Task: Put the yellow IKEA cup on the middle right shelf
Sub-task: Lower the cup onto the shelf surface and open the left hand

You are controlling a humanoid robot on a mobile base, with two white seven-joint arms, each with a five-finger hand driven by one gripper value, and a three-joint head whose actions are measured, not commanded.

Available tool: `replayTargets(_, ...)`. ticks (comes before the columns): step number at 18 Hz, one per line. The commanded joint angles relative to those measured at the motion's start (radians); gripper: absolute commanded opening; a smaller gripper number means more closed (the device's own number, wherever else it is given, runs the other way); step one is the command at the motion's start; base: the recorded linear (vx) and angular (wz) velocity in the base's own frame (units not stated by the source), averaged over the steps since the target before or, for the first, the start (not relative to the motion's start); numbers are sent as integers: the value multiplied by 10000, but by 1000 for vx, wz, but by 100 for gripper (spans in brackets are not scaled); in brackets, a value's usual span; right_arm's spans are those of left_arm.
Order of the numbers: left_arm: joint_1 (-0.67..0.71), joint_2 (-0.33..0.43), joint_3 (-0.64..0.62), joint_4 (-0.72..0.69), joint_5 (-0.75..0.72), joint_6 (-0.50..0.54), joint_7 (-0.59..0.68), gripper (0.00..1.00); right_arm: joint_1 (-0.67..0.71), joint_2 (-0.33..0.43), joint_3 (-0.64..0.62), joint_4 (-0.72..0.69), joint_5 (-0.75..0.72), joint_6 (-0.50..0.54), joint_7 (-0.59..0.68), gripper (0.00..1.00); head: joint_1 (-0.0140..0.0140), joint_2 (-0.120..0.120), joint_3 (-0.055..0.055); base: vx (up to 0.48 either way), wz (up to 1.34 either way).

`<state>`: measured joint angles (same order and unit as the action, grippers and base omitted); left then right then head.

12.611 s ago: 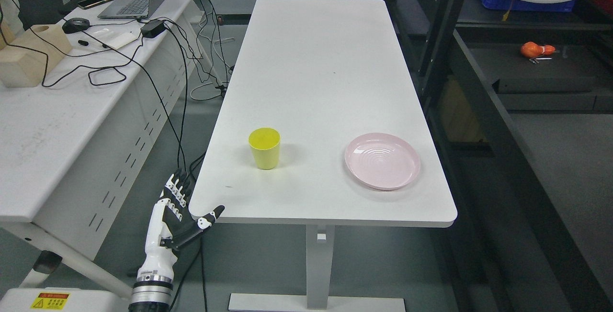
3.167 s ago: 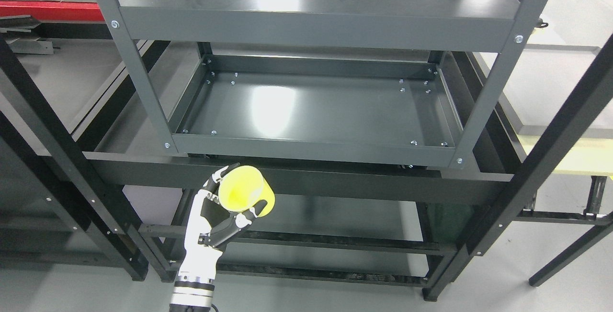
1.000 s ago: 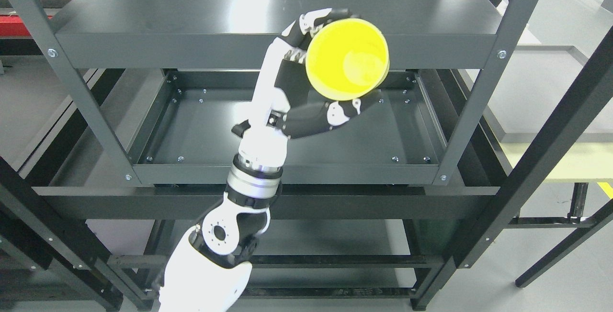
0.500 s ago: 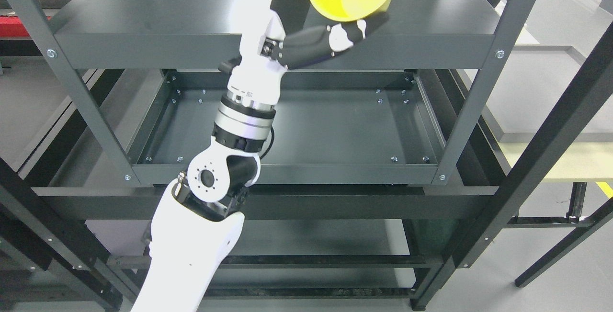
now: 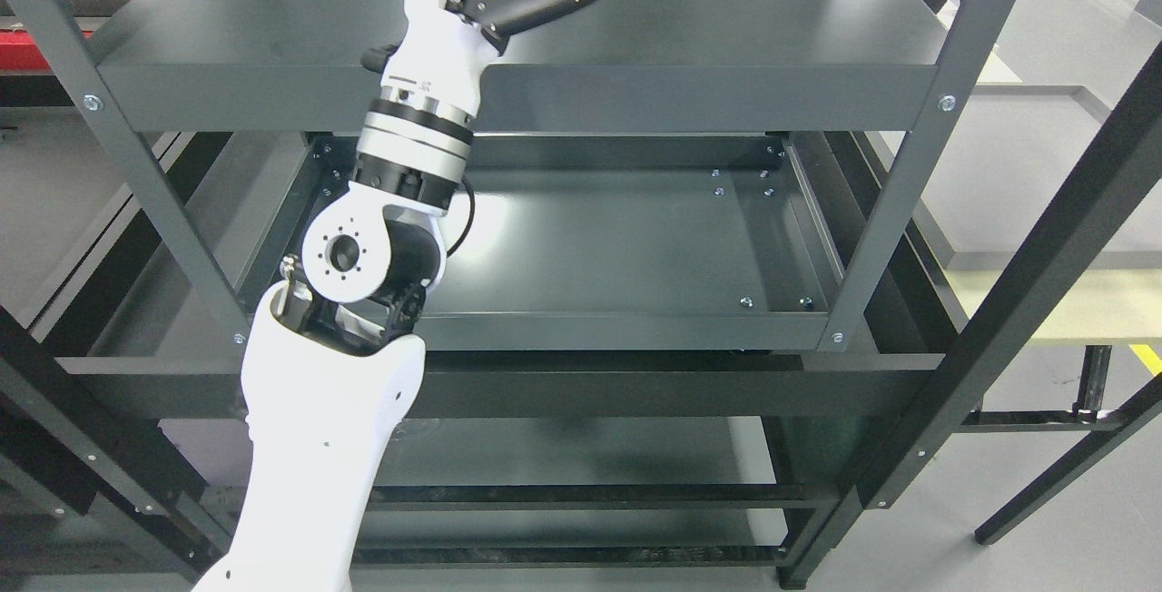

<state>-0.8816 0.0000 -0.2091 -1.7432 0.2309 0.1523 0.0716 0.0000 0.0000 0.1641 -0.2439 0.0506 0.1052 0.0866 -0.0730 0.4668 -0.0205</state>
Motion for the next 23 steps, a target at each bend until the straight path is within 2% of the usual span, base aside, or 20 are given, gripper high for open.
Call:
replayTargets(1, -679, 175, 1430, 389, -8, 1511, 526, 1, 61, -175, 0, 0, 0, 7, -7, 99, 0, 0, 0, 5, -13)
replayTargets(4, -832, 175, 1431, 939, -23, 1852, 1123, 2, 61, -175, 0, 0, 0, 7, -7, 99, 0, 0, 0, 0, 15)
replayTargets(6, -1428, 175, 1569, 1613, -23, 2050, 1644, 2, 61, -175, 0, 0, 0, 7, -7, 99, 0, 0, 0, -2, 8)
replayTargets(10, -1967, 175, 1615, 2581, -23, 2541, 2105, 5, 61, -175, 0, 0, 0, 7, -7, 99, 0, 0, 0, 1, 10)
replayTargets(15, -2152, 175, 1554, 3609, 130, 2772, 2720, 5, 61, -175, 0, 0, 0, 7, -7, 99, 0, 0, 0, 20, 9)
replayTargets(23, -2168, 175, 910, 4117, 2183, 2788, 2858, 5, 61, -175, 0, 0, 0, 7, -7, 99, 0, 0, 0, 70, 30)
